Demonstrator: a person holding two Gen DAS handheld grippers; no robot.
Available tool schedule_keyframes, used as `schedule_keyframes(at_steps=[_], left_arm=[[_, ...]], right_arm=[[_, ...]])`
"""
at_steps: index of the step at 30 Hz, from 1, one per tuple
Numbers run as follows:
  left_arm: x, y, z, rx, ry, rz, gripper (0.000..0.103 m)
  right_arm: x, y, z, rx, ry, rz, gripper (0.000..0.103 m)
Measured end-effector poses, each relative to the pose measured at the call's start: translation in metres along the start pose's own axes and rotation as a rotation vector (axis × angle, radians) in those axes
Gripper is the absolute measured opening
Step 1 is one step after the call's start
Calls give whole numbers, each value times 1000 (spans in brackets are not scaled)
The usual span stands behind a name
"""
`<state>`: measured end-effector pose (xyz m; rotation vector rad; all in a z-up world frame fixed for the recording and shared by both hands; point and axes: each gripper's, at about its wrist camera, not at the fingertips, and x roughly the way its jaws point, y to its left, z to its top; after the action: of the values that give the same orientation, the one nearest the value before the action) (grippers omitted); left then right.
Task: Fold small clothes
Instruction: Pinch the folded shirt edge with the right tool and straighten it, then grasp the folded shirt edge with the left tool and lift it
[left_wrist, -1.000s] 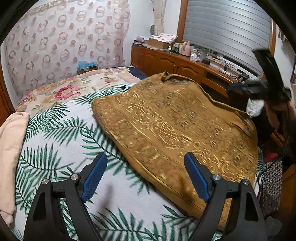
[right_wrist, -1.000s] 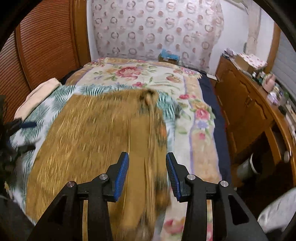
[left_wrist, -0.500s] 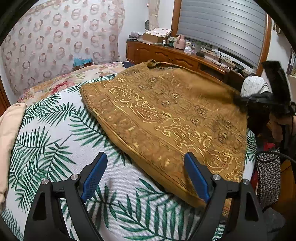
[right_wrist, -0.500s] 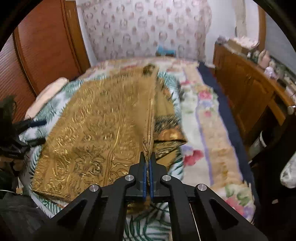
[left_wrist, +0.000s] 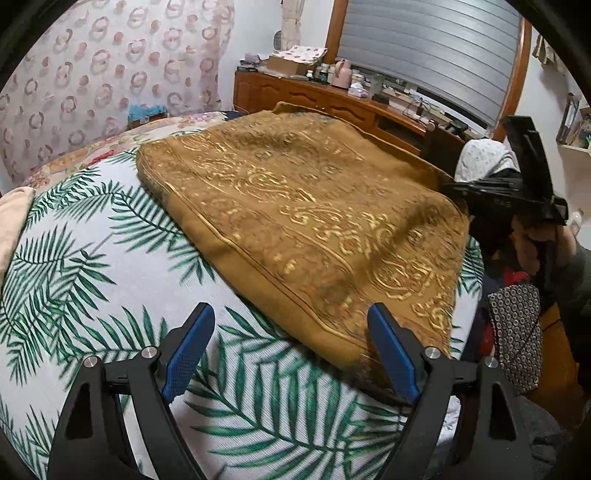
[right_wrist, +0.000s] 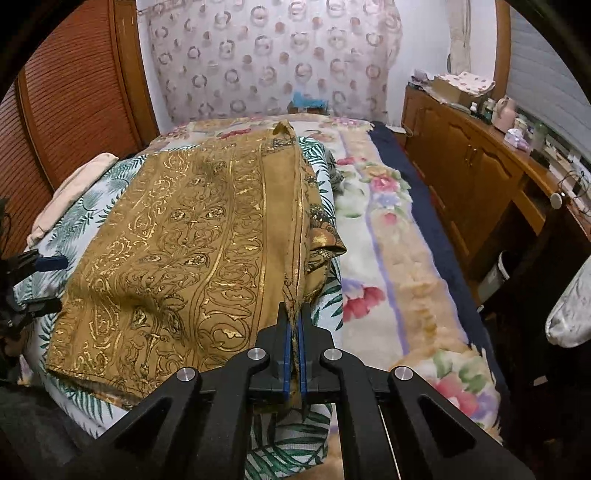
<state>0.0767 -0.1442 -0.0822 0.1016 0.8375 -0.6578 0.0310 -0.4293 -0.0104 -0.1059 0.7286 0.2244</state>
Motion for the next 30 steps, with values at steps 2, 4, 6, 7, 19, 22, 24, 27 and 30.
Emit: schedule_keyframes(at_steps=[2, 4, 6, 7, 19, 22, 24, 27, 30], left_arm=[[-1, -3, -3, 0, 4, -14, 86], [-1, -6, -6, -6, 7, -26, 82], [0, -10, -7, -7, 13, -36, 80], [1, -12, -8, -4, 16, -37, 80], [6, -16, -12, -5, 39, -43, 72], [5, -18, -14, -7, 36, -55, 62], [3, -19, -15, -11, 37, -64, 58], [0, -22, -20, -7, 35, -72, 52], [-2, -24, -23, -8, 37, -82, 50]], right_arm=[[-2, 4, 0, -10, -9, -13, 4], [-2, 7, -3, -16, -18, -17, 5], [-4, 8, -6, -14, -27, -21, 6], [-5, 8, -7, -12, -34, -20, 6], [-39, 20, -13, 16, -167, -26, 38], [-36, 36, -18, -9, -165, -4, 41], [-28, 42, -22, -30, -153, 13, 41], [-13, 50, -30, -60, -125, 25, 41], [2, 51, -37, -86, -93, 19, 41]])
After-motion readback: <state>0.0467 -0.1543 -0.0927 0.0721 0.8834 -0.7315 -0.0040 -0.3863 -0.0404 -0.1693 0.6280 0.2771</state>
